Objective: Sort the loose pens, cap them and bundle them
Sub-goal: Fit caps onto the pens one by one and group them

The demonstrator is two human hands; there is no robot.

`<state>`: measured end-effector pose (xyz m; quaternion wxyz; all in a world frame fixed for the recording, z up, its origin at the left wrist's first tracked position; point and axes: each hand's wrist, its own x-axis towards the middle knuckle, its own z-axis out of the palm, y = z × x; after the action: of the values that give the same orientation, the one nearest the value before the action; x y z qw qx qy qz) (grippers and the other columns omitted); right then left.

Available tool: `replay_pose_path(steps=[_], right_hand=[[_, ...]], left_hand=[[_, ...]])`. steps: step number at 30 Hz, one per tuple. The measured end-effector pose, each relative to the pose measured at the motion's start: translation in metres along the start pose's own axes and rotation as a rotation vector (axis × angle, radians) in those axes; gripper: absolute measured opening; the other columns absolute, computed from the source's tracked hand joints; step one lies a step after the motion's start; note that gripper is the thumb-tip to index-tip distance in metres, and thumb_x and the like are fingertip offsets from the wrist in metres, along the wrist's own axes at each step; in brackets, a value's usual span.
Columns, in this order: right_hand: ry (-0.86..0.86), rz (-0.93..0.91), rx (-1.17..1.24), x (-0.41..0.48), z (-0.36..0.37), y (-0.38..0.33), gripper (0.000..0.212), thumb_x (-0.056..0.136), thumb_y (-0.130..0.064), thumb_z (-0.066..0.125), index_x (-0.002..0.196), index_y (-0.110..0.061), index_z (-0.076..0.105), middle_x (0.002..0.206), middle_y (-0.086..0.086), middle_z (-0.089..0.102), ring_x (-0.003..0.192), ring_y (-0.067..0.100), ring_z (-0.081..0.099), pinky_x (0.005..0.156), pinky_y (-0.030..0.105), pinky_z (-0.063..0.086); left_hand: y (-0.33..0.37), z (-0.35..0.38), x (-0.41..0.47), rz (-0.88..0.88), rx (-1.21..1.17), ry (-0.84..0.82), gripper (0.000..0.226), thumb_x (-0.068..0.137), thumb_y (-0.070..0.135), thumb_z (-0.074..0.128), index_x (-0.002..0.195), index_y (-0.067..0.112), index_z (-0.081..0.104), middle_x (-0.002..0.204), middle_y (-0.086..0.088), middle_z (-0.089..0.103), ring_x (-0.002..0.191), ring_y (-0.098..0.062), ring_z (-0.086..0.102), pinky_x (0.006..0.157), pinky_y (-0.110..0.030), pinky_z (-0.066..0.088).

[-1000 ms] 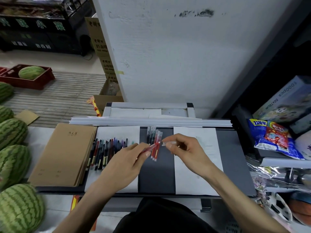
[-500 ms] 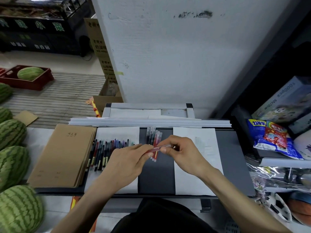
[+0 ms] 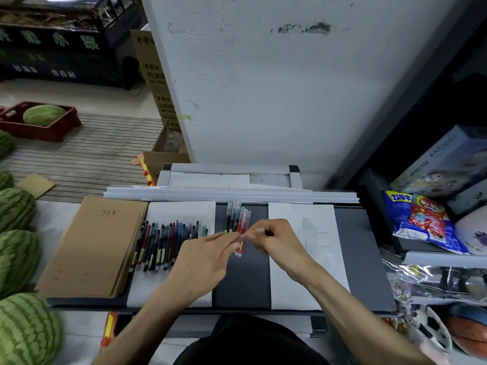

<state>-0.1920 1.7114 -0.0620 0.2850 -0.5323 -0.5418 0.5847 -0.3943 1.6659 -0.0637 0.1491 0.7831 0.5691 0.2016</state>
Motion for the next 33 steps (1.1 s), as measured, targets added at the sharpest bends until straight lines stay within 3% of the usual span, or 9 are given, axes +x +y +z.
replay_pose_path(steps=[3,5,8,13,17,19,22,28,33], right_hand=[[-0.029,0.043,0.308,-0.002,0.008,0.001,0.013,0.096,-0.010,0.072,0.087,-0.001,0.074,0.075,0.010,0.069,0.061,0.014,0.058,0.061,0.024,0.047],[0.012,0.075,0.333,-0.001,0.015,0.007,0.017,0.094,-0.009,0.074,0.095,0.007,0.071,0.080,0.017,0.070,0.069,0.020,0.062,0.068,0.029,0.053],[0.081,0.138,0.336,0.004,0.024,0.020,0.013,0.095,-0.008,0.073,0.101,0.004,0.074,0.090,0.019,0.077,0.083,0.025,0.071,0.083,0.036,0.061],[0.136,0.316,0.581,0.025,0.010,0.036,0.009,0.098,-0.005,0.064,0.099,0.000,0.072,0.100,0.021,0.078,0.095,0.032,0.078,0.078,0.034,0.062],[0.217,0.395,0.303,0.053,-0.002,0.056,0.012,0.097,-0.011,0.068,0.105,-0.003,0.072,0.089,0.013,0.080,0.072,0.021,0.075,0.067,0.028,0.060],[0.239,0.416,0.112,0.066,-0.002,0.065,0.010,0.096,-0.014,0.069,0.100,-0.006,0.073,0.083,0.011,0.080,0.067,0.018,0.072,0.065,0.028,0.061],[0.274,0.424,-0.126,0.081,0.001,0.073,0.010,0.094,-0.016,0.069,0.089,-0.008,0.073,0.077,0.010,0.078,0.068,0.019,0.075,0.073,0.034,0.066],[0.315,0.417,-0.226,0.093,0.010,0.081,0.012,0.089,-0.013,0.069,0.088,-0.004,0.076,0.082,0.013,0.078,0.083,0.027,0.077,0.086,0.042,0.063],[0.316,0.369,-0.251,0.090,0.010,0.086,0.021,0.089,-0.010,0.067,0.070,-0.018,0.069,0.077,0.011,0.078,0.080,0.025,0.077,0.086,0.041,0.063]], left_hand=[[0.003,0.006,0.005,-0.116,-0.173,-0.033,0.017,0.108,0.037,0.050,0.115,0.038,0.066,0.081,0.026,0.063,0.071,-0.004,0.059,0.061,-0.027,0.045],[0.004,0.013,0.008,-0.175,-0.244,-0.053,0.013,0.106,0.033,0.053,0.109,0.038,0.065,0.073,0.022,0.060,0.065,-0.007,0.056,0.056,-0.024,0.037],[0.001,0.020,0.009,-0.230,-0.353,-0.112,0.016,0.101,0.034,0.056,0.110,0.040,0.067,0.076,0.014,0.067,0.065,-0.012,0.059,0.058,-0.029,0.046],[-0.031,0.044,0.004,-0.428,-0.258,-0.265,0.011,0.099,0.031,0.057,0.100,0.024,0.066,0.082,0.003,0.070,0.069,-0.014,0.061,0.073,-0.043,0.055],[-0.061,0.062,0.000,-0.612,-0.012,-0.293,0.021,0.100,0.033,0.055,0.115,0.019,0.061,0.098,-0.002,0.070,0.086,-0.025,0.064,0.075,-0.035,0.054],[-0.066,0.069,0.002,-0.641,0.047,-0.293,0.018,0.101,0.033,0.054,0.106,0.016,0.057,0.092,-0.003,0.064,0.082,-0.026,0.061,0.073,-0.038,0.055],[-0.070,0.078,0.007,-0.654,0.124,-0.256,0.013,0.102,0.029,0.049,0.103,0.016,0.045,0.084,-0.001,0.056,0.073,-0.025,0.055,0.061,-0.037,0.046],[-0.078,0.085,0.019,-0.678,0.211,-0.290,0.019,0.104,0.030,0.053,0.113,0.013,0.049,0.107,-0.007,0.066,0.097,-0.032,0.067,0.067,-0.037,0.045],[-0.081,0.085,0.020,-0.658,0.305,-0.325,0.017,0.102,0.027,0.053,0.090,0.015,0.051,0.081,0.000,0.051,0.081,-0.029,0.062,0.063,-0.035,0.042]])
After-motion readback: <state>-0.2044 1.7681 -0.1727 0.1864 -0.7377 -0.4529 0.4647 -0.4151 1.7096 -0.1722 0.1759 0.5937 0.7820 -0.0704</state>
